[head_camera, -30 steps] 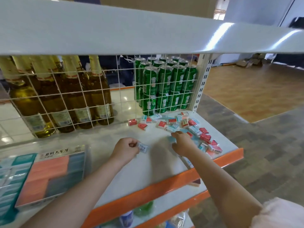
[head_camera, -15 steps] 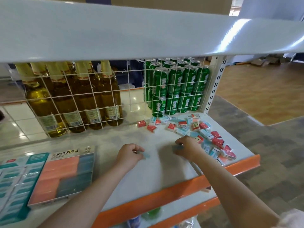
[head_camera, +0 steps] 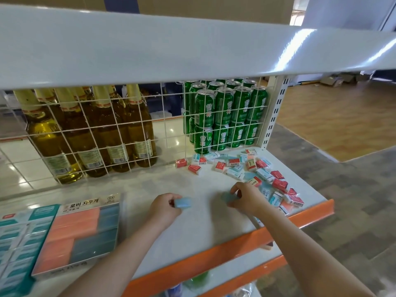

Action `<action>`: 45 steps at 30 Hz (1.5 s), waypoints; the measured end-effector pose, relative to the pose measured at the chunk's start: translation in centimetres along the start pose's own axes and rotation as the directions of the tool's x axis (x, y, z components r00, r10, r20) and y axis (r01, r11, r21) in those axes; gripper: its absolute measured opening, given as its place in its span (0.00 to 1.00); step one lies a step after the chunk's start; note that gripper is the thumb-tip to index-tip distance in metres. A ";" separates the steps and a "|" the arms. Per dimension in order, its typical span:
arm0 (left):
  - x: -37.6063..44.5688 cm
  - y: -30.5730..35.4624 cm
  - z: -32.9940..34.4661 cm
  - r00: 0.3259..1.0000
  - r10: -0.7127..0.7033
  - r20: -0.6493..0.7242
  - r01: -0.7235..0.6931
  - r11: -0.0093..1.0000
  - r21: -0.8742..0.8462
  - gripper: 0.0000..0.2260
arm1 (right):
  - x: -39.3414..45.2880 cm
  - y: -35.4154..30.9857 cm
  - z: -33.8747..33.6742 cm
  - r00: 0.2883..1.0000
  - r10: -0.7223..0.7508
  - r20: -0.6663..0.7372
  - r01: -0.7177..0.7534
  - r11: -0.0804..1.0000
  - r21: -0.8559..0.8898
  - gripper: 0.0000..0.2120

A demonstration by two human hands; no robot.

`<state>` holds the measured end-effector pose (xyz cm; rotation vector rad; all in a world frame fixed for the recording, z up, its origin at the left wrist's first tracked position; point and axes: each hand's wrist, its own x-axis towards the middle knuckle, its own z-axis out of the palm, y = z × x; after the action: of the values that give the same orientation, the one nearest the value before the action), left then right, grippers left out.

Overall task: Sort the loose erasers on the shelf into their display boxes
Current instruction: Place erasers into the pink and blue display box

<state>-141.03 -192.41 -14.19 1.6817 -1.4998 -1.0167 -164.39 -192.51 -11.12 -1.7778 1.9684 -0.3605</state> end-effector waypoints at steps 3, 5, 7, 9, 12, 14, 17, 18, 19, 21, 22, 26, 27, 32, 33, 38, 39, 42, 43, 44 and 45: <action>0.0 0.0 -0.1 1.000 0.015 0.003 -0.015 1.000 -0.026 0.15 | -0.4 0.1 0.1 1.000 -0.015 -0.003 0.015 1.000 -0.004 0.17; -0.1 0.0 -0.1 1.000 0.018 -0.004 -0.018 0.999 -0.050 0.15 | -0.6 0.1 0.1 1.000 -0.029 -0.007 0.029 1.000 -0.012 0.17; -0.2 0.1 -0.1 1.000 0.018 -0.008 -0.019 0.996 -0.087 0.15 | -0.7 0.2 0.1 0.999 -0.037 -0.012 0.036 0.999 -0.009 0.16; -0.3 0.2 -0.1 1.000 0.016 -0.019 -0.018 0.994 -0.112 0.12 | -0.7 0.2 0.2 0.999 -0.035 -0.015 0.035 0.999 -0.006 0.15; -0.4 0.2 -0.1 0.997 0.026 -0.073 -0.031 0.997 -0.071 0.12 | -0.9 0.2 0.3 1.000 -0.028 -0.013 0.029 1.000 0.009 0.14; -0.4 0.2 -0.2 0.994 0.051 -0.093 -0.052 0.999 -0.005 0.12 | -1.0 0.2 0.2 0.999 -0.036 -0.011 0.036 0.999 0.007 0.14; -0.6 0.7 -0.5 0.995 0.099 -0.026 -0.092 0.978 0.188 0.09 | -1.3 0.1 0.1 0.999 -0.046 0.006 0.046 0.999 0.010 0.16; -0.6 0.9 -0.6 0.993 0.113 0.031 -0.117 0.948 0.296 0.12 | -1.4 0.1 0.0 0.999 -0.045 0.007 0.045 0.999 0.013 0.17; -0.6 1.1 -0.8 0.987 0.122 0.102 -0.153 0.903 0.402 0.17 | -1.5 0.1 0.0 0.999 -0.044 0.007 0.044 0.999 0.018 0.18; -0.6 1.4 -1.0 0.966 0.111 0.233 -0.224 0.807 0.547 0.23 | -1.6 0.1 0.0 0.999 -0.043 0.004 0.043 0.999 0.029 0.19; -0.7 1.6 -1.0 0.957 0.100 0.272 -0.246 0.778 0.578 0.24 | -1.6 0.2 0.0 0.999 -0.042 0.003 0.042 0.998 0.037 0.19; -0.7 2.1 -1.1 0.948 0.136 0.287 -0.286 0.761 0.582 0.18 | -1.8 0.2 -0.3 0.999 -0.052 0.011 0.051 0.993 0.103 0.20; -0.7 2.2 -1.2 0.953 0.149 0.265 -0.278 0.781 0.559 0.17 | -1.8 0.1 -0.4 0.998 -0.062 0.015 0.060 0.990 0.132 0.20; -0.7 2.3 -1.6 0.977 0.177 0.118 -0.206 0.926 0.316 0.12 | -1.9 -0.2 -0.5 0.995 -0.094 0.033 0.079 0.946 0.315 0.20; -0.7 2.4 -1.7 0.982 0.169 0.085 -0.186 0.946 0.267 0.11 | -1.9 -0.3 -0.4 0.995 -0.094 0.038 0.074 0.931 0.357 0.20; -0.8 2.2 -2.2 0.991 0.134 -0.002 -0.134 0.991 0.012 0.13 | -1.8 -1.2 0.2 0.995 -0.095 0.024 0.068 0.846 0.528 0.19; -0.9 2.2 -2.4 0.992 0.129 -0.003 -0.129 0.991 -0.038 0.14 | -1.8 -1.4 0.3 0.995 -0.098 0.018 0.074 0.848 0.525 0.18; -1.3 2.0 -2.7 0.994 0.108 -0.028 -0.111 0.980 -0.167 0.11 | -1.8 -2.1 0.7 0.993 -0.118 0.013 0.096 0.864 0.494 0.14; -1.5 1.9 -2.7 0.995 0.094 -0.034 -0.100 0.973 -0.208 0.10 | -1.9 -2.4 0.8 0.993 -0.119 0.017 0.095 0.864 0.495 0.13; -1.8 1.9 -2.7 0.996 0.078 -0.040 -0.086 0.963 -0.254 0.09 | -2.0 -2.7 0.9 0.992 -0.122 0.023 0.094 0.860 0.501 0.12; -1.9 1.8 -2.7 0.997 0.060 -0.044 -0.070 0.953 -0.293 0.08 | -2.1 -3.1 1.0 0.992 -0.126 0.026 0.096 0.856 0.507 0.11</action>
<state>-139.58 -190.81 -11.08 1.4232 -1.2994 -1.1097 -161.12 -190.73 -10.18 -1.5329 1.5420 -0.7770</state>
